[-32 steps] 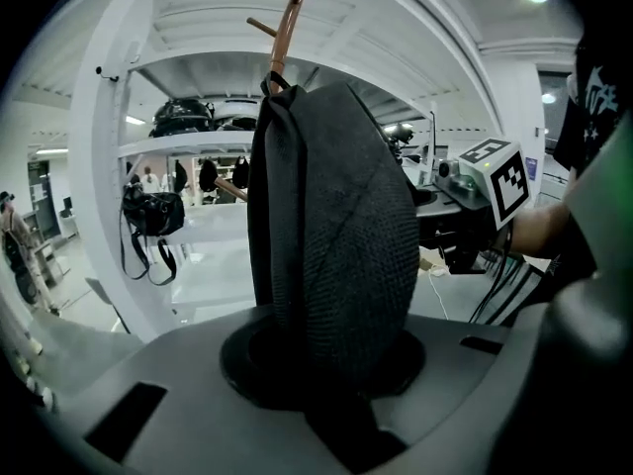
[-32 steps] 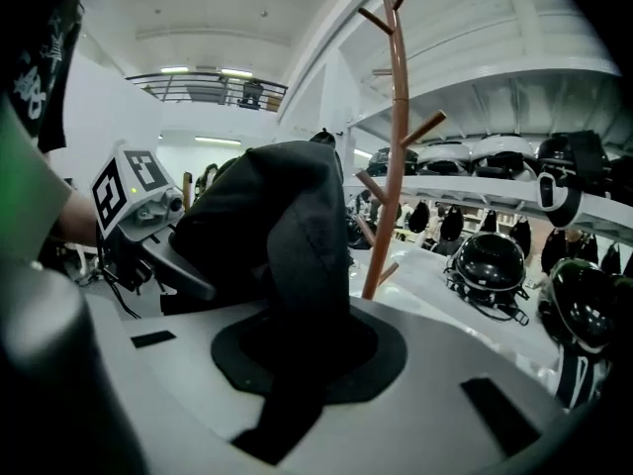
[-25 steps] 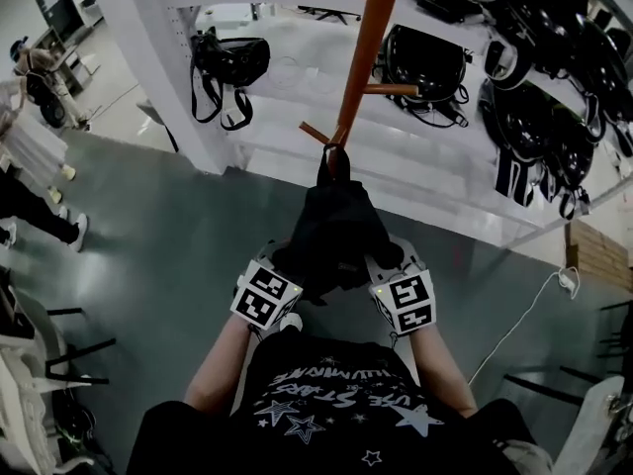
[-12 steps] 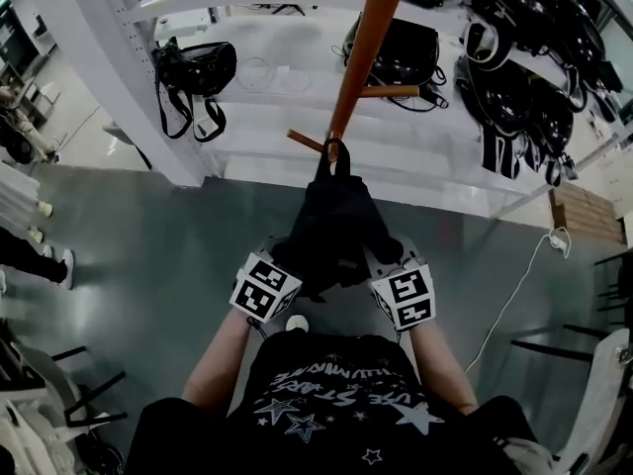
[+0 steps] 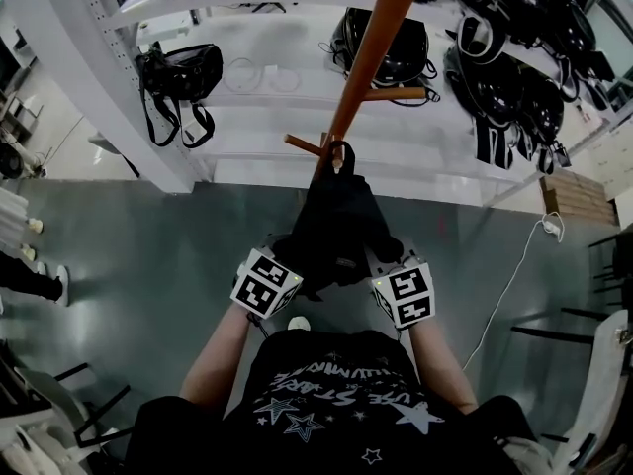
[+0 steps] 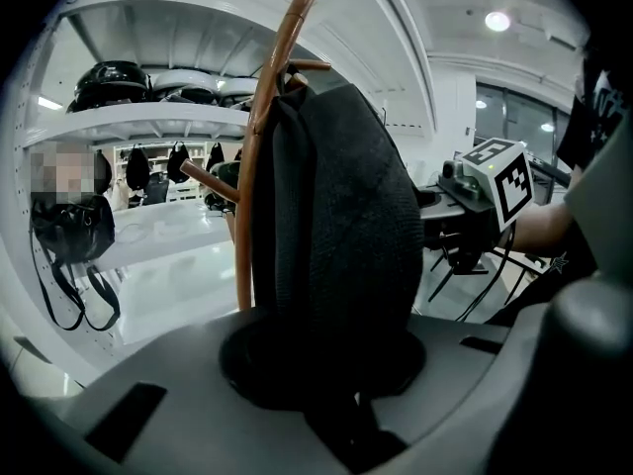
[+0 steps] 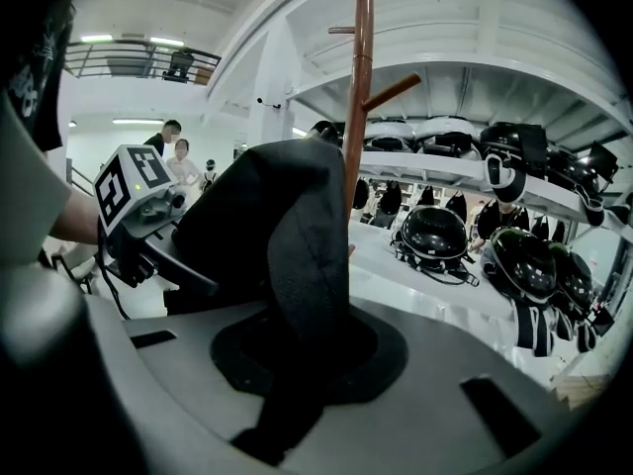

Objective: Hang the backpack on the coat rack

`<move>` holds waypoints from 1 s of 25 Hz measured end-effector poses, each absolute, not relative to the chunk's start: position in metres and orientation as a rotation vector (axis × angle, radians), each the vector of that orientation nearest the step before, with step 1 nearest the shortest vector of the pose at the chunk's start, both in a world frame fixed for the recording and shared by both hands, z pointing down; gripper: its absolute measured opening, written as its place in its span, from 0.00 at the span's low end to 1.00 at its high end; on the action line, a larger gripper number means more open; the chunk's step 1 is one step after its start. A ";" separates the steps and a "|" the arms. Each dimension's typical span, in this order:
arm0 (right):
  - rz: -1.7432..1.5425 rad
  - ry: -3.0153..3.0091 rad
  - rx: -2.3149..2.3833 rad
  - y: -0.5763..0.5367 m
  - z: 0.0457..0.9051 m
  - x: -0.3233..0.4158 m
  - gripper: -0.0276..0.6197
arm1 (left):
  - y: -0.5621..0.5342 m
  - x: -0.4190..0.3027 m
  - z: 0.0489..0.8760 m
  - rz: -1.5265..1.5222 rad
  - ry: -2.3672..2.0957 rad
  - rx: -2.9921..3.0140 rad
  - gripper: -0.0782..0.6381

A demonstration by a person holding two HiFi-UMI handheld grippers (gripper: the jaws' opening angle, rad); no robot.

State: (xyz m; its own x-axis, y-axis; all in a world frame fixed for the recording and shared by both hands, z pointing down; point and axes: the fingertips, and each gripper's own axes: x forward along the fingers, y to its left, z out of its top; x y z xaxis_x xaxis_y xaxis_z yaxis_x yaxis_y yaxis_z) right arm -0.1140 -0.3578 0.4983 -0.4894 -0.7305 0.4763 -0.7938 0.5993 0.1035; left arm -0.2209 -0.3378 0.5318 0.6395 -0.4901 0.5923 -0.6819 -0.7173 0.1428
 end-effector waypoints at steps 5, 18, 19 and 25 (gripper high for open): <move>0.190 -2.333 1.222 -0.368 0.504 -0.115 0.14 | -0.349 -0.223 0.537 0.771 -0.909 2.510 0.24; 0.241 -2.287 1.225 -0.396 0.531 -0.123 0.14 | -0.379 -0.232 0.563 0.801 -0.878 2.466 0.24; 0.249 -2.284 1.226 -0.398 0.534 -0.123 0.14 | -0.381 -0.232 0.566 0.805 -0.875 2.463 0.24; 0.280 -2.269 1.224 -0.407 0.548 -0.124 0.14 | -0.389 -0.234 0.580 0.823 -0.864 2.444 0.24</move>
